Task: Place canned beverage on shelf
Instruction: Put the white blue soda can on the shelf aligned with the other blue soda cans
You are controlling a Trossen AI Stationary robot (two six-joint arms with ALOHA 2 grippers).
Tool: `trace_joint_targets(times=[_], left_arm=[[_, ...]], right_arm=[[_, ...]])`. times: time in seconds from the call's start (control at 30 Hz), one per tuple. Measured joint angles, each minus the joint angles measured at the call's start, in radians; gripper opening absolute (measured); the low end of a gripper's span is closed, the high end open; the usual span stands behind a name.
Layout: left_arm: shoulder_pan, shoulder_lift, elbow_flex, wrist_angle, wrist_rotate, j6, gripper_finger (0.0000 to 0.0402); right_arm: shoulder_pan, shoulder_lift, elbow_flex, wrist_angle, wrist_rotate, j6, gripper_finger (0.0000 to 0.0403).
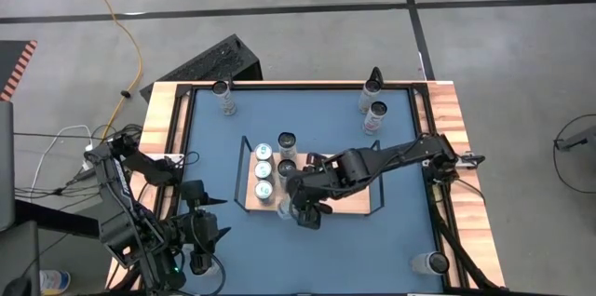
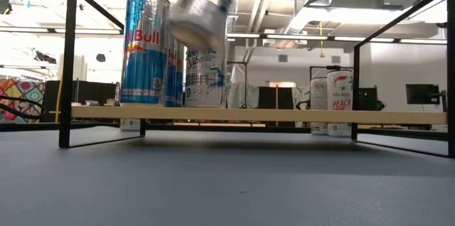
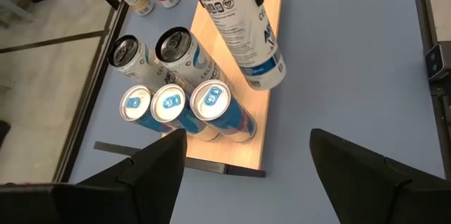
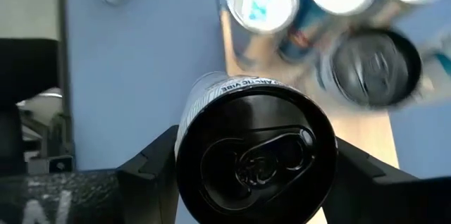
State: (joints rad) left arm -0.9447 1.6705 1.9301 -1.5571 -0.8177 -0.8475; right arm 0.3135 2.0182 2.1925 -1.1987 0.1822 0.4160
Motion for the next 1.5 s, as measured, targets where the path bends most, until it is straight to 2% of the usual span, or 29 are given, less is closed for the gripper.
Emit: trace_joint_targets(times=[0.43, 0.53, 0.63, 0.73, 0.83, 1.0, 1.5], left_arm=[[0.0, 0.0, 0.0, -0.001, 0.0, 0.016, 0.0286], [0.0, 0.0, 0.0, -0.003, -0.001, 0.016, 0.0286], [0.0, 0.0, 0.0, -0.008, -0.002, 0.016, 0.0286], [0.0, 0.0, 0.0, -0.007, -0.006, 0.015, 0.0286], [0.0, 0.0, 0.0, -0.007, -0.004, 0.012, 0.0286], [0.0, 0.0, 0.0, -0.008, 0.002, 0.013, 0.0286], [0.0, 0.0, 0.0, -0.007, 0.009, 0.024, 0.0286]], right_arm=[[-0.004, 0.003, 0.0, -0.051, 0.013, -0.067, 0.0241], [0.014, 0.058, 0.045, -0.111, -0.006, -0.067, 0.0241], [0.029, 0.17, 0.167, -0.224, -0.01, -0.108, 0.0241], [0.034, 0.163, 0.104, -0.214, -0.035, -0.13, 0.0241], [0.033, 0.158, 0.12, -0.268, -0.049, -0.102, 0.0241], [0.032, 0.139, 0.163, -0.249, 0.038, -0.091, 0.0241], [-0.037, 0.16, 0.16, -0.206, 0.055, -0.095, 0.0241]])
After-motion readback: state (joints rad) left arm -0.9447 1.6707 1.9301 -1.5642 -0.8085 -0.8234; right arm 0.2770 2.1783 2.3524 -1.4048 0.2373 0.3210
